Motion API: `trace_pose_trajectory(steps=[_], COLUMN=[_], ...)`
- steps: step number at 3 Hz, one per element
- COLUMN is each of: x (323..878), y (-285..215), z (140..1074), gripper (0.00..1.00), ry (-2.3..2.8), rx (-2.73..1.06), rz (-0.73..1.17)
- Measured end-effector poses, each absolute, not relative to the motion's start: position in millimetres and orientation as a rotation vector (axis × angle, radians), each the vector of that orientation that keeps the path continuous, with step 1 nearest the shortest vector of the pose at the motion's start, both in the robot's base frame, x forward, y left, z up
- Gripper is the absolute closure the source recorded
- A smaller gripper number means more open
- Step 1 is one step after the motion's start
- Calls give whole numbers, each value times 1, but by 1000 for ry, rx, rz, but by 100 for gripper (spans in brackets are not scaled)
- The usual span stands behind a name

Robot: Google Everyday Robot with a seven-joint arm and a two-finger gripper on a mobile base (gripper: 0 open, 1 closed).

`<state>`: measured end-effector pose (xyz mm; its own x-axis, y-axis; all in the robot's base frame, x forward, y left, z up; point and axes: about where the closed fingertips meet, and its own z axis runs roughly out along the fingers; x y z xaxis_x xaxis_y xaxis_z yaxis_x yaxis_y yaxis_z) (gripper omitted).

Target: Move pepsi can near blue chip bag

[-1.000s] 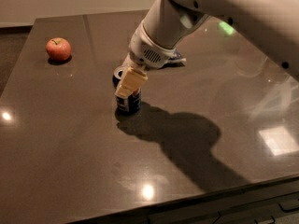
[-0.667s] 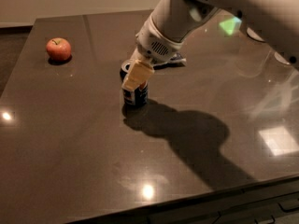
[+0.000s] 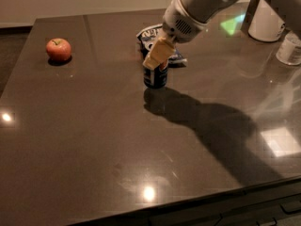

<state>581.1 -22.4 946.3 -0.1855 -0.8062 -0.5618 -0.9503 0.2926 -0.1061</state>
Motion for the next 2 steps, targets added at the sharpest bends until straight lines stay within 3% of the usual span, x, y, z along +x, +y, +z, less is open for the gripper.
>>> trace_pose_trajectory(steps=[2], x=[619], y=[-47], z=[946], gripper=[100], ry=[2086], rx=[-1487], rz=[317])
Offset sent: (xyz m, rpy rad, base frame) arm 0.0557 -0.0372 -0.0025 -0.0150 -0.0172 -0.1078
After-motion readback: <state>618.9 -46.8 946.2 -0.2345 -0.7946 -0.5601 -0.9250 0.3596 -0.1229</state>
